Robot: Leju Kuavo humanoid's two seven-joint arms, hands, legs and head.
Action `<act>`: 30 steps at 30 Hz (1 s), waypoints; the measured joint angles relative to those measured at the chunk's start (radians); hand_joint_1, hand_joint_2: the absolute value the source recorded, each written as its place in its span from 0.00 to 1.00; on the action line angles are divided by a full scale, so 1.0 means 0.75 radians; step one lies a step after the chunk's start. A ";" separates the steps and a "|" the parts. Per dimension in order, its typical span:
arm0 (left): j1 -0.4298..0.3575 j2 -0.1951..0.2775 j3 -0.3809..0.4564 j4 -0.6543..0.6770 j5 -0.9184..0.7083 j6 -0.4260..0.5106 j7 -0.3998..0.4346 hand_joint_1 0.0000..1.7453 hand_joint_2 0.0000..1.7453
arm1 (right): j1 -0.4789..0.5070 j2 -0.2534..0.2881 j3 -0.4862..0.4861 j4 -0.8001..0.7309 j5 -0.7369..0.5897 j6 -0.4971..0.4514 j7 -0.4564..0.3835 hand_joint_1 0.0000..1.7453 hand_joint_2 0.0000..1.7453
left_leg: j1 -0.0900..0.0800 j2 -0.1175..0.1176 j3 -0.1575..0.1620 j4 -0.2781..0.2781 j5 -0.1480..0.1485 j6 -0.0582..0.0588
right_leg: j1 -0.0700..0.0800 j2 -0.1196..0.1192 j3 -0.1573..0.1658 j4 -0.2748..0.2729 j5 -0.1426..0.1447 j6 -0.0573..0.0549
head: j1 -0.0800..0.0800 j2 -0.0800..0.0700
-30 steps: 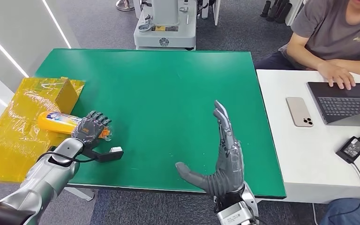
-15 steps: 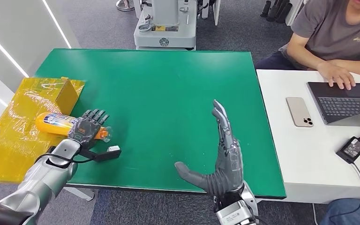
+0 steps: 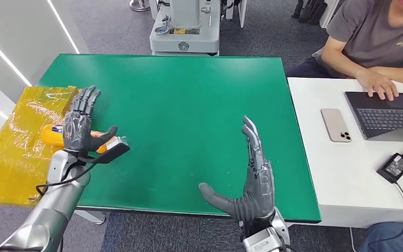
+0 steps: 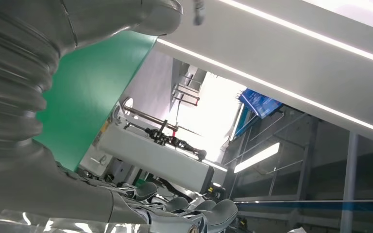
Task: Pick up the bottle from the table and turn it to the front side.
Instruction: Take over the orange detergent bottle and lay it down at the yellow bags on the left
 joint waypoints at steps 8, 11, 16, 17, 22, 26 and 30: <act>0.176 0.019 -0.131 -0.573 0.535 -0.085 -0.016 0.00 1.00 | 0.007 0.000 -0.005 -0.001 -0.004 0.005 -0.004 0.00 1.00 | 0.000 -0.001 -0.002 0.000 0.000 0.000 | 0.000 -0.001 -0.001 0.000 -0.001 0.000 | 0.000 0.000; 0.210 0.028 -0.159 -0.700 0.614 -0.110 -0.016 0.00 1.00 | 0.006 0.000 -0.005 -0.001 -0.013 0.007 -0.007 0.00 1.00 | 0.000 -0.001 -0.002 0.000 0.000 0.000 | 0.000 -0.001 -0.001 0.000 -0.001 0.000 | 0.000 0.000; 0.297 -0.015 -0.178 -0.956 0.965 -0.417 -0.007 0.00 1.00 | 0.004 0.000 -0.006 0.007 -0.031 0.019 -0.012 0.00 1.00 | 0.000 -0.002 -0.002 0.000 0.000 0.001 | 0.000 -0.003 0.000 -0.001 -0.001 0.001 | 0.000 0.000; 0.314 -0.044 -0.175 -0.977 1.054 -0.518 0.011 0.00 1.00 | 0.003 0.000 -0.006 0.010 -0.034 0.017 -0.012 0.00 1.00 | -0.001 -0.003 -0.002 0.000 0.000 0.001 | 0.000 -0.004 0.000 -0.001 -0.001 0.001 | 0.000 0.000; 0.378 -0.188 -0.171 -0.992 1.501 -0.897 0.180 0.00 1.00 | 0.001 0.000 -0.006 0.027 -0.037 -0.001 -0.013 0.00 1.00 | -0.001 -0.002 -0.002 0.000 -0.002 0.003 | -0.001 -0.003 0.000 -0.002 -0.001 0.002 | 0.000 0.000; 0.427 -0.278 -0.184 -0.980 1.826 -1.139 0.297 0.00 1.00 | 0.003 0.000 -0.006 0.035 -0.034 -0.012 -0.013 0.00 1.00 | -0.001 -0.002 -0.002 0.000 -0.002 0.004 | -0.002 -0.003 0.000 -0.002 -0.001 0.002 | 0.000 0.000; 0.473 -0.343 -0.196 -0.976 1.875 -1.165 0.288 0.00 1.00 | 0.016 0.000 -0.006 0.035 -0.018 -0.036 -0.005 0.00 1.00 | -0.001 -0.002 -0.002 0.000 -0.003 0.004 | -0.002 -0.003 0.000 -0.002 -0.002 0.002 | 0.000 0.000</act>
